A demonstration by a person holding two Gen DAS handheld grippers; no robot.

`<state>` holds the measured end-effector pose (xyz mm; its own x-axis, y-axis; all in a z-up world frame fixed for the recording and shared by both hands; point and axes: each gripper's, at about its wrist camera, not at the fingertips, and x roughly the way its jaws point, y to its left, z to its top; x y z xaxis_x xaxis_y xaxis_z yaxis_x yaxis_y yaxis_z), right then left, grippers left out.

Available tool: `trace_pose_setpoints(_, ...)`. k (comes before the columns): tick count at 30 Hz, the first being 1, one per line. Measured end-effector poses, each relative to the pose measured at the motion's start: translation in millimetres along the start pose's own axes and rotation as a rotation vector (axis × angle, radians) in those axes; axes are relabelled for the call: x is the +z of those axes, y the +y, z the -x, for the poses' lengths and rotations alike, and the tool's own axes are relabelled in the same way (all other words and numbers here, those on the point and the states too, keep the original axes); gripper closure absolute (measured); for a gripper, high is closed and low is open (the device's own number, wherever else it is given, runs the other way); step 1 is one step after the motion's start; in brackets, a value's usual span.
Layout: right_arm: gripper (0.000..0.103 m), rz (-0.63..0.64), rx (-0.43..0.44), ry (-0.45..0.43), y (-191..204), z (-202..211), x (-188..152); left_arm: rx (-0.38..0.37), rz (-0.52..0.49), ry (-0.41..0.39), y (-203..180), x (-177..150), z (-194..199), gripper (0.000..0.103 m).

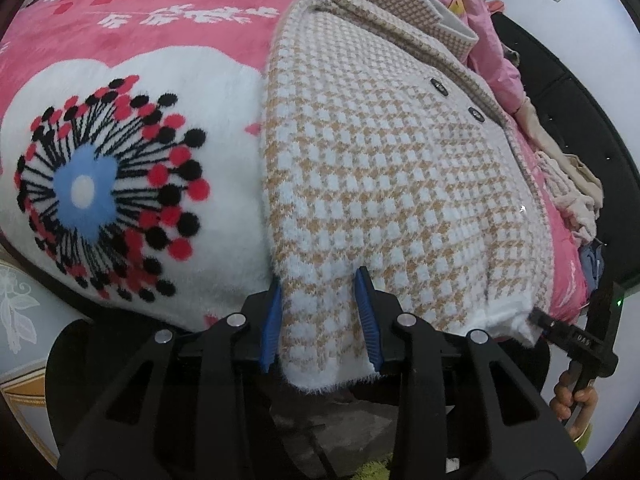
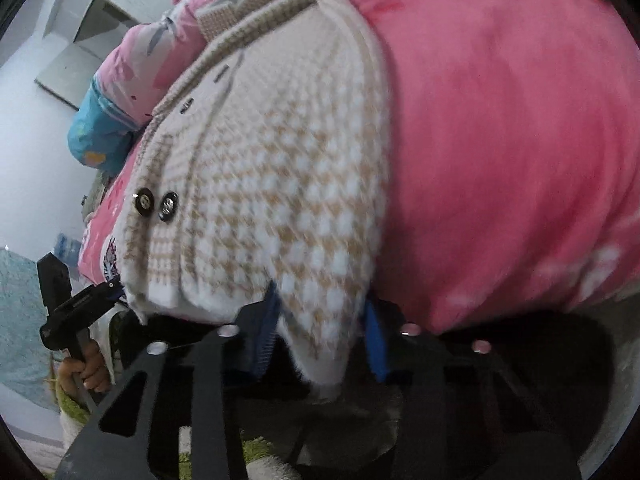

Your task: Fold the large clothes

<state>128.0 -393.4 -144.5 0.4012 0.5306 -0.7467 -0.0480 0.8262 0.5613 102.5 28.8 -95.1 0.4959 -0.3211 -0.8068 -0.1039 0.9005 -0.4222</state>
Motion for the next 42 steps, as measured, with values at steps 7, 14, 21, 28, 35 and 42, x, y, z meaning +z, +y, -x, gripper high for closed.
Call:
trace_pose_setpoints(7,0.096,0.18,-0.099,-0.138,52.5,54.0,14.9,0.247,-0.307,-0.169,-54.2,-9.8,49.2,0.096)
trace_pose_setpoints(14,0.096,0.239,-0.12,-0.339,73.7,144.2,17.7,0.204,-0.321,-0.267,-59.5,-8.1,131.0,0.096)
trace_pose_setpoints(21,0.096,0.002,-0.123,-0.05,-12.7,36.5,2.8,0.254,-0.242,0.053,-18.3,-35.3,15.2,0.096)
trace_pose_setpoints(28,0.096,-0.013,-0.006,-0.086,-12.3,56.4,7.0,0.177,-0.196,0.069,-15.3,-31.8,23.5,0.094)
trace_pose_setpoints(35,0.096,-0.013,0.169,-0.178,-4.2,101.5,25.9,-0.074,-0.119,-0.048,-5.5,-12.1,80.4,0.095)
trace_pose_setpoints(42,0.096,0.036,0.207,-0.259,24.9,113.1,77.0,-0.237,-0.044,-0.12,-6.3,34.4,102.5,0.095)
